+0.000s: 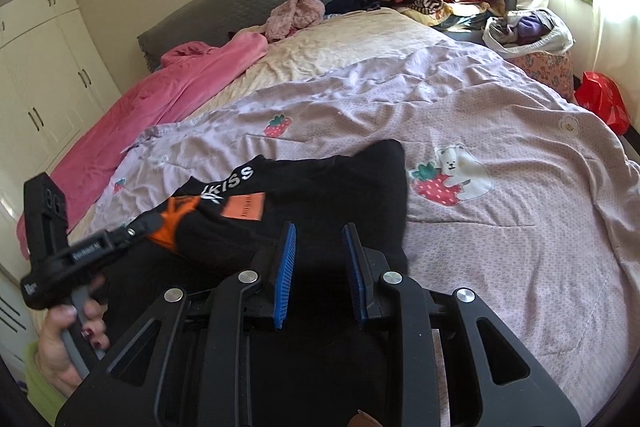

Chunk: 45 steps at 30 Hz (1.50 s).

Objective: Fold small clothes

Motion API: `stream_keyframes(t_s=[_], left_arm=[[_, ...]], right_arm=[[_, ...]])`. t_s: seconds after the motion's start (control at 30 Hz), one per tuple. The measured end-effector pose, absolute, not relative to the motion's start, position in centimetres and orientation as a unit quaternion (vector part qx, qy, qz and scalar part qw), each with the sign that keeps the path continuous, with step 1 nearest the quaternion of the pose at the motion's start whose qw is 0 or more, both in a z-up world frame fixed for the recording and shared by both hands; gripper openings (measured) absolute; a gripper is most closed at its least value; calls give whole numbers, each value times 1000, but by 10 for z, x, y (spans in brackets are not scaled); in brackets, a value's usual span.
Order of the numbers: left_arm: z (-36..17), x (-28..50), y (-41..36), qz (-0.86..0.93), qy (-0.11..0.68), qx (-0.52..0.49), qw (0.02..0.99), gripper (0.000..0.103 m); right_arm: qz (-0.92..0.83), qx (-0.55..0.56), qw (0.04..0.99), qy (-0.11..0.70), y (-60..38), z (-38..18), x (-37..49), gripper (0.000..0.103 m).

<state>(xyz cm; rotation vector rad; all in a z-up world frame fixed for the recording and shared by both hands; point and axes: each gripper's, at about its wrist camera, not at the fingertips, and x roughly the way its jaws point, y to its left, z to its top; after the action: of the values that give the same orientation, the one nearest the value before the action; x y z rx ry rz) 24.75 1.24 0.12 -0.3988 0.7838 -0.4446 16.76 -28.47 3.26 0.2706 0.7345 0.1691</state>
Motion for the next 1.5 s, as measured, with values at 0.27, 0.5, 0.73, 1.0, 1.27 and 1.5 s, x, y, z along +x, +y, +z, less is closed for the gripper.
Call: stream_keyframes(t_s=[0.27,0.5,0.73,1.0,1.27,1.5], left_arm=[[11,233,48,-181,364,-195,893,9],[21,219,65,-149,351,-162,910,9],[16,218,94,-104,359,-172,911,12],[16,217,90,-84,363,-145,917,18],[-9,225,36,-127,398,-59,907,22],[-57,241,56,-112,481,-86,865,23]], right_arm=[[95,109,920,365,-260,34,169,25],[93,93,916,379,-247,28,174,25],[95,89,911,391,-241,21,176,25],[97,84,912,389,-239,19,176,30],[94,79,913,389,-239,17,179,31],[99,49,917,384,-230,20,194,31]])
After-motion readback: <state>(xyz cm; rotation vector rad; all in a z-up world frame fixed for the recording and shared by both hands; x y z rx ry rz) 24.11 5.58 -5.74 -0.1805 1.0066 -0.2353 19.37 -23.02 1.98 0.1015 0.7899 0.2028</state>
